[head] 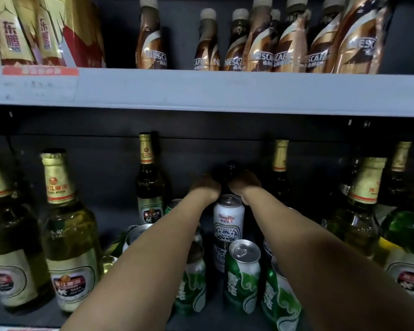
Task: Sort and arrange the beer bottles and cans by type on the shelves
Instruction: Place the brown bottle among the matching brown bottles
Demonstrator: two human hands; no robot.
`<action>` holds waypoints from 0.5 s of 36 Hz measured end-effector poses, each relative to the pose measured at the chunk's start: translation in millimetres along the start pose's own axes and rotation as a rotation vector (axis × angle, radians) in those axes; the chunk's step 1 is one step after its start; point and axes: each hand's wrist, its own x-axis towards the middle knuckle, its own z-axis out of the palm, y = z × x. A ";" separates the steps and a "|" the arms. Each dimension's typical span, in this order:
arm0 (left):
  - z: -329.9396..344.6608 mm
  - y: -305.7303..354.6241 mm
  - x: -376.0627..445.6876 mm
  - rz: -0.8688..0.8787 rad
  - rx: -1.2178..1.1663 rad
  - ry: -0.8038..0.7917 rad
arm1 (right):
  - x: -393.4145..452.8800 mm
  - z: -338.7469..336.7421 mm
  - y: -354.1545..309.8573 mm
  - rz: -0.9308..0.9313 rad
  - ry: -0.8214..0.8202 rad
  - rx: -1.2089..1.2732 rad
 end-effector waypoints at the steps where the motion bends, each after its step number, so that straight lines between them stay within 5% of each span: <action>1: -1.3 1.0 -0.2 -0.009 -0.029 0.009 | -0.4 -0.1 -0.2 -0.003 -0.001 -0.013; 18: -30.9 17.6 -40.6 0.031 -0.342 0.041 | -54.3 -42.5 -56.7 -0.249 0.150 0.101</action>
